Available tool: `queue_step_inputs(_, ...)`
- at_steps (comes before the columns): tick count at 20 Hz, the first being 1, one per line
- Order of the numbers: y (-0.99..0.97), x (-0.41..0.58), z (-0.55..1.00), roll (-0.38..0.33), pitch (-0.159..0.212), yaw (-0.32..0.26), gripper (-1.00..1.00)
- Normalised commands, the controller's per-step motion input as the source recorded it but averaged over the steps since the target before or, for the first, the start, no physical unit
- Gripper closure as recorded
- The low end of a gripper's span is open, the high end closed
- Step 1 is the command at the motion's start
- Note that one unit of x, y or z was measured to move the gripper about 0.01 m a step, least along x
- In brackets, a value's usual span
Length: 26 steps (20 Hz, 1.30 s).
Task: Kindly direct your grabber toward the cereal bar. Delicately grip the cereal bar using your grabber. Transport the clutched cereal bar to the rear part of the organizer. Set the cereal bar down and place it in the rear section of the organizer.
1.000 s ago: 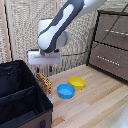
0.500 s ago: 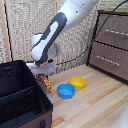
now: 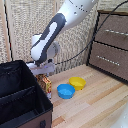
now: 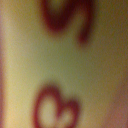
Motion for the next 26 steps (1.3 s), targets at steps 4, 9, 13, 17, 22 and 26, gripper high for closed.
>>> queue_step_inputs(4,0.01,0.000,0.01,0.000,0.002,0.038,1.00)
queue_step_inputs(9,-0.15,-0.018,0.57,0.006,0.005,-0.018,1.00)
queue_step_inputs(13,-0.14,0.026,0.98,-0.002,0.066,-0.013,1.00)
queue_step_inputs(17,-0.07,0.063,1.00,-0.010,0.089,-0.055,1.00)
queue_step_inputs(22,-0.03,0.057,0.86,-0.008,0.091,-0.223,1.00)
queue_step_inputs(26,-0.08,-0.019,0.76,0.001,0.029,-0.320,1.00)
